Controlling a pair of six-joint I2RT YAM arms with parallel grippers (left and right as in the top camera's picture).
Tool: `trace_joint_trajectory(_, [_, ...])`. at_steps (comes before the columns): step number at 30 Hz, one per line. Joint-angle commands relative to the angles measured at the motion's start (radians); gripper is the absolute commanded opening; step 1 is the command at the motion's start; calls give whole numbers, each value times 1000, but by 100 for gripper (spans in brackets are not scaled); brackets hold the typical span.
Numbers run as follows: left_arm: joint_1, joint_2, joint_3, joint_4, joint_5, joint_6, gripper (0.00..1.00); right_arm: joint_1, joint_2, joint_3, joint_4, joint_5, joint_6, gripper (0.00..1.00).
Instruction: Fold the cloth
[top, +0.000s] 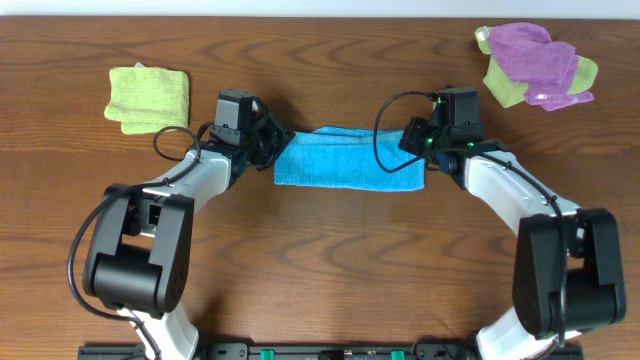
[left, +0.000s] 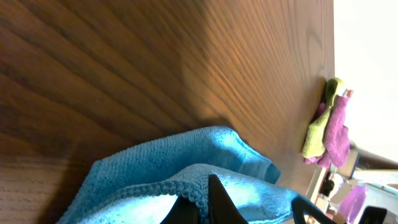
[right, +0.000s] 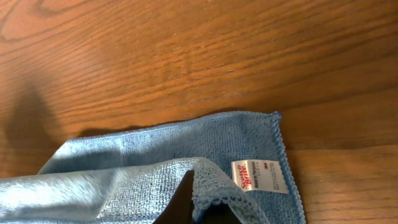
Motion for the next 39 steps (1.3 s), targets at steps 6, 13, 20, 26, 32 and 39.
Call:
trace_joint_trajectory(6, [2,27,18,5,-57,22,6,9,53,18,13,29,-18,1])
trace_joint_trajectory(13, [1,101,18,75,-23,17,6,9,55,18,29,78,-22,1])
trace_joint_trajectory(20, [2,106,18,76,-28,30,6,9,55,18,28,93,-36,1])
trace_joint_trajectory(26, [3,106,18,76,-22,68,21,10,54,18,29,92,-36,27])
trace_joint_trajectory(32, [7,102,19,102,11,105,57,9,53,18,44,64,-36,45])
trace_joint_trajectory(39, [52,55,20,101,50,151,87,9,1,18,43,47,-35,45])
